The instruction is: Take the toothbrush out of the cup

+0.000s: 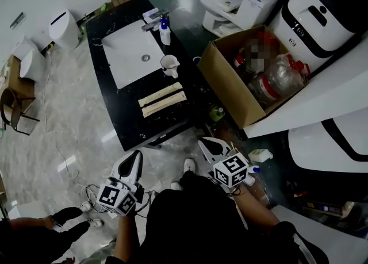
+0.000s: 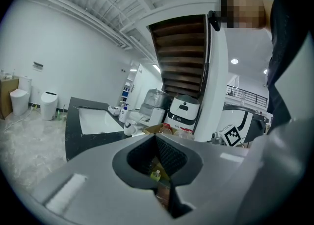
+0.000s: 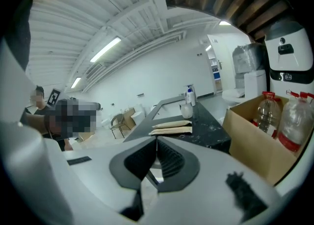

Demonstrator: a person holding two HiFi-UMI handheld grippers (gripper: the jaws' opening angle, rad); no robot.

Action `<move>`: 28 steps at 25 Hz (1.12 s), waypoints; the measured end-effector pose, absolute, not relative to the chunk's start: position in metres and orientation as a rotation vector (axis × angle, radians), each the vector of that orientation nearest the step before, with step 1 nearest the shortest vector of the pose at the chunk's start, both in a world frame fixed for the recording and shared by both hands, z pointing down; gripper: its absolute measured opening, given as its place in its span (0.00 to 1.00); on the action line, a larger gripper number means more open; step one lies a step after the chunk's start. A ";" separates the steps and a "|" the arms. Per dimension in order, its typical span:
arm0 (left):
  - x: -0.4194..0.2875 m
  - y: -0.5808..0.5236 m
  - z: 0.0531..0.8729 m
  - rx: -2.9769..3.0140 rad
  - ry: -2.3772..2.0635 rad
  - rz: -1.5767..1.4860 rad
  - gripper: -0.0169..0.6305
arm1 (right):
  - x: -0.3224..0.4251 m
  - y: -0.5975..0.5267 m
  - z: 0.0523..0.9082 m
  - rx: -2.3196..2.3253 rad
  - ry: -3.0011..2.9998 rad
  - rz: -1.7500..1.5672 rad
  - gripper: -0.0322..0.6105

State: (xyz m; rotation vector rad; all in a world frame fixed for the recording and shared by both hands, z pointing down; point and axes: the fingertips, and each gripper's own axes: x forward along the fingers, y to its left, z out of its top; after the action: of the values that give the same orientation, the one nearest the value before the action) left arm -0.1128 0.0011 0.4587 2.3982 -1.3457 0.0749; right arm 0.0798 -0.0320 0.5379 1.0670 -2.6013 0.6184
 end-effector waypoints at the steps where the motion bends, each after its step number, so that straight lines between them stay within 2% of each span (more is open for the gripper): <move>1: -0.110 -0.004 0.459 2.403 -1.348 0.081 0.04 | 0.082 -0.038 0.537 1.064 -2.606 0.618 0.07; 9: -0.108 -0.023 0.455 2.368 -1.417 0.095 0.04 | 0.090 -0.068 0.541 1.021 -2.617 0.628 0.07; 28: -0.144 -0.104 0.450 2.427 -1.385 0.088 0.04 | 0.049 -0.136 0.533 1.043 -2.586 0.610 0.07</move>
State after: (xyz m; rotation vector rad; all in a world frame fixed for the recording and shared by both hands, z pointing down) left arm -0.1438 -0.1035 0.4496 2.4270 -1.3853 0.0884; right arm 0.0486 -0.1363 0.5332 1.0427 -2.5862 0.6100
